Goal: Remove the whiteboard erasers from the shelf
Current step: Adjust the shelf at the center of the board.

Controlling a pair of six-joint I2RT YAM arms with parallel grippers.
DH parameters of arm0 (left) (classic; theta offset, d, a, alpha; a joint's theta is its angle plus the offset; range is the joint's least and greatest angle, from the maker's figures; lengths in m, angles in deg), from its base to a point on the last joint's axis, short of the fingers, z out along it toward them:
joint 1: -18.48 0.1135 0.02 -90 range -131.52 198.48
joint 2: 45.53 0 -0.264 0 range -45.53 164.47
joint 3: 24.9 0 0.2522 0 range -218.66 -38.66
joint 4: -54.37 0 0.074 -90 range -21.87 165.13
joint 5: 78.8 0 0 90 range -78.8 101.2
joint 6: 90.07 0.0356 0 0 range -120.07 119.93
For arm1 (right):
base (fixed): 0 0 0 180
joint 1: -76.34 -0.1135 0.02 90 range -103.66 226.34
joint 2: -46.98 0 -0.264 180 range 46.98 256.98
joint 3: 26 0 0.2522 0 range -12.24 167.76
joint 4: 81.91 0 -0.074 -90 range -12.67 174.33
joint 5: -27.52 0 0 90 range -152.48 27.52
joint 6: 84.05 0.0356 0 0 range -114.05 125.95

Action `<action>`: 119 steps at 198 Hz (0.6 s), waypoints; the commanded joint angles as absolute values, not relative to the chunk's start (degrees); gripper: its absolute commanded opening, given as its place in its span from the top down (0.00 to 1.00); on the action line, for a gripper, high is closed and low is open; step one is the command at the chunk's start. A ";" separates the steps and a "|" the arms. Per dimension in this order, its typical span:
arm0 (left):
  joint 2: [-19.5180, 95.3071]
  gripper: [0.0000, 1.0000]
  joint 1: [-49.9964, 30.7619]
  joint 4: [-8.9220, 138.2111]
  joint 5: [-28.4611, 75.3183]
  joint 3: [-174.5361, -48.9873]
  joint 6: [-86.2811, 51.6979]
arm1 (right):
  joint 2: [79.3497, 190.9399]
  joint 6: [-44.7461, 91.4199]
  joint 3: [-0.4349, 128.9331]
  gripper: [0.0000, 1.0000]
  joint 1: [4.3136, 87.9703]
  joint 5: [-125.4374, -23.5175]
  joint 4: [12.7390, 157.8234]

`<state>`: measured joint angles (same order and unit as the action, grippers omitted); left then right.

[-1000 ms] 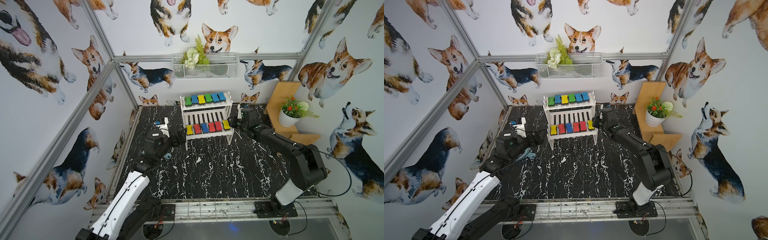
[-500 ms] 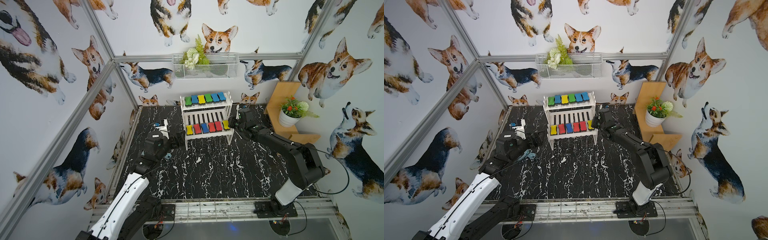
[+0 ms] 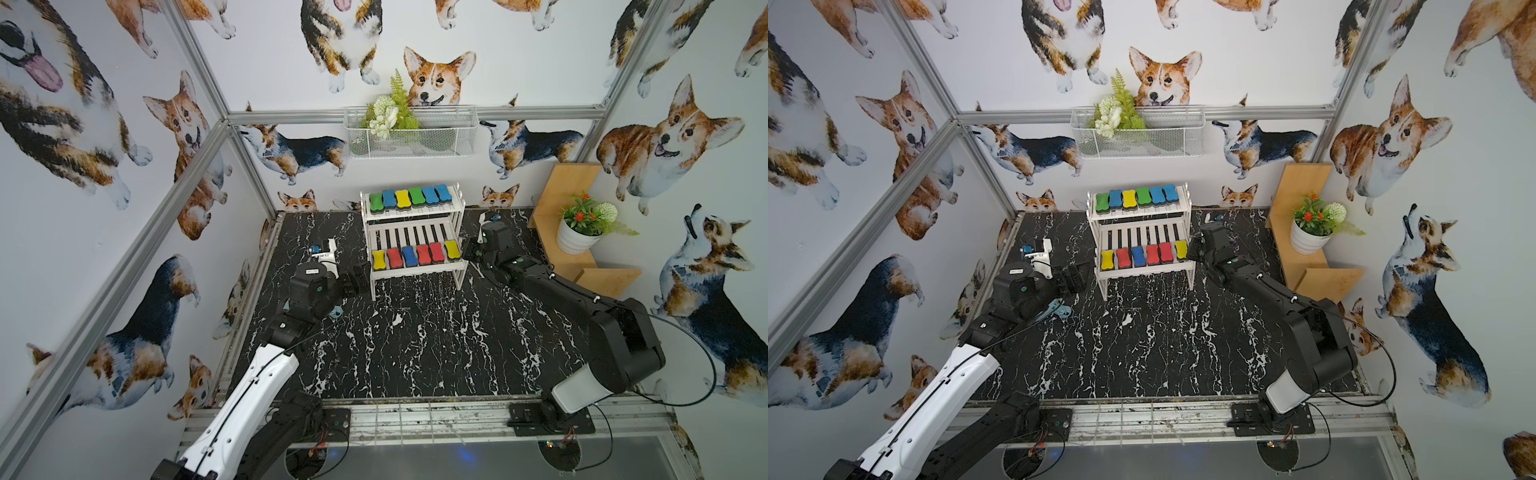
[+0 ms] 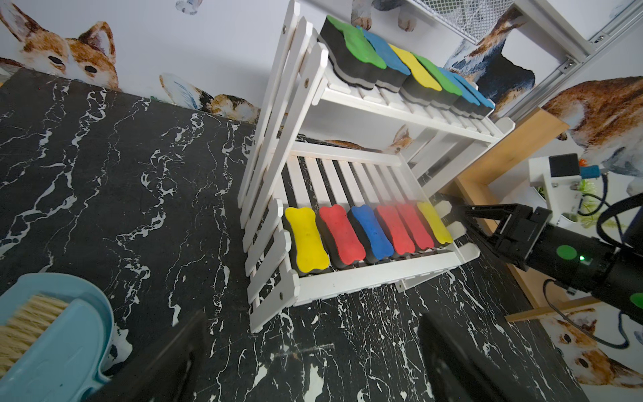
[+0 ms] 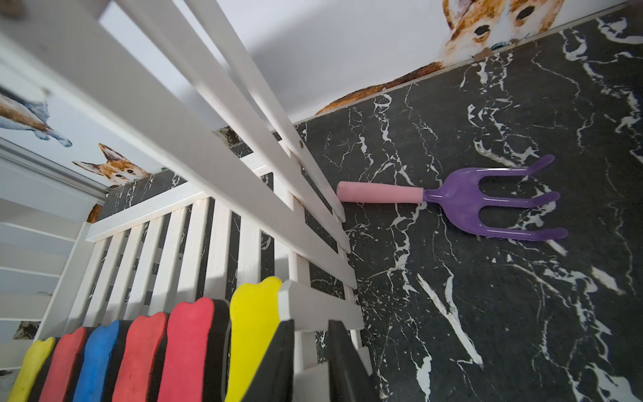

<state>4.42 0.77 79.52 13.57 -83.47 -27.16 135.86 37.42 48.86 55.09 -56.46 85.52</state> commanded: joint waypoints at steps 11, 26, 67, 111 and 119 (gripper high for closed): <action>4.30 0.01 0.90 79.29 13.31 -83.07 -26.36 | 134.58 38.52 47.39 0.72 54.95 -58.38 84.43; 4.09 0.01 0.99 79.29 13.22 -82.94 -26.35 | 134.43 38.21 47.33 0.72 54.96 -59.11 84.18; 3.76 0.01 1.17 79.12 13.31 -82.19 -26.35 | 133.17 38.85 45.45 0.71 54.93 -60.84 84.74; 3.42 0.01 1.34 79.11 13.13 -81.64 -26.09 | 131.50 39.48 43.26 0.74 54.67 -61.28 85.03; 3.41 0.01 1.43 79.04 13.21 -81.48 -26.15 | 131.32 39.44 42.96 0.74 54.72 -60.98 84.96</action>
